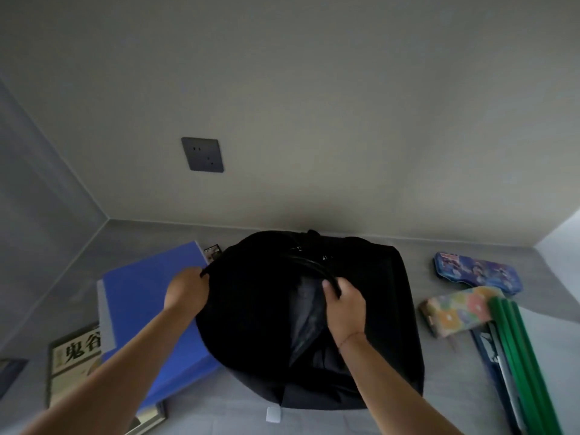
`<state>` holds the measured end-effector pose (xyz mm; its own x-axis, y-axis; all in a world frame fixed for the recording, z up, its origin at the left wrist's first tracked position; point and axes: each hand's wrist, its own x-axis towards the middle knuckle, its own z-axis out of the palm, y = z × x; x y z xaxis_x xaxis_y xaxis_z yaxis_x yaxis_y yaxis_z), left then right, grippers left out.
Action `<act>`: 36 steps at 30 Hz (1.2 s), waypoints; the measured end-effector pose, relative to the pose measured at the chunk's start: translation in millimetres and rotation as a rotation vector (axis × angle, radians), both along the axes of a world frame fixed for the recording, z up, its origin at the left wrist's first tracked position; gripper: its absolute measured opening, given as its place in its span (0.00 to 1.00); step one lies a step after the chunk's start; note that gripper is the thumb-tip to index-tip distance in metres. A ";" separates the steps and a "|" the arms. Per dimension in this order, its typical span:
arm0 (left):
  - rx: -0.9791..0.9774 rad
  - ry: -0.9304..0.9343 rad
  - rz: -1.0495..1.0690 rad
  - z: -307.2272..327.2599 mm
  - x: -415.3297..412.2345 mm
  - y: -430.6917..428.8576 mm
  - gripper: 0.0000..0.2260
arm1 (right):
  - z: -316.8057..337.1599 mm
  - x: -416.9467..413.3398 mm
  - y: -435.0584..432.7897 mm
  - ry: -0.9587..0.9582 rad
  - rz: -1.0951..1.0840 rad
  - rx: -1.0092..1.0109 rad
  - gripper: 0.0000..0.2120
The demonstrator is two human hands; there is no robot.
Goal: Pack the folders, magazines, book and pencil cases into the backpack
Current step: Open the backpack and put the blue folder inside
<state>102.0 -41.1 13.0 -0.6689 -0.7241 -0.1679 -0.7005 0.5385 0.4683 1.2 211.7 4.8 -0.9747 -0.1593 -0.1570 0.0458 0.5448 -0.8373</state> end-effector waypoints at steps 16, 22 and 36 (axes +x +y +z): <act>-0.024 0.061 -0.352 5.3 -85.0 18.7 0.20 | -76.3 52.5 157.7 -0.254 -0.616 0.325 0.15; -0.180 0.023 -0.424 -0.6 -86.6 29.8 0.11 | -78.4 43.1 158.6 -0.205 -0.734 -0.040 0.11; 0.492 -0.497 -0.518 10.7 11.5 79.5 0.12 | -18.5 -134.1 105.6 -0.007 -0.071 0.232 0.06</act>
<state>113.5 38.4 23.7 -0.6603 -0.1173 -0.7418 -0.6081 0.6631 0.4364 -132.9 317.3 -13.7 -0.9809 -0.0490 -0.1884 0.0966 0.7174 -0.6899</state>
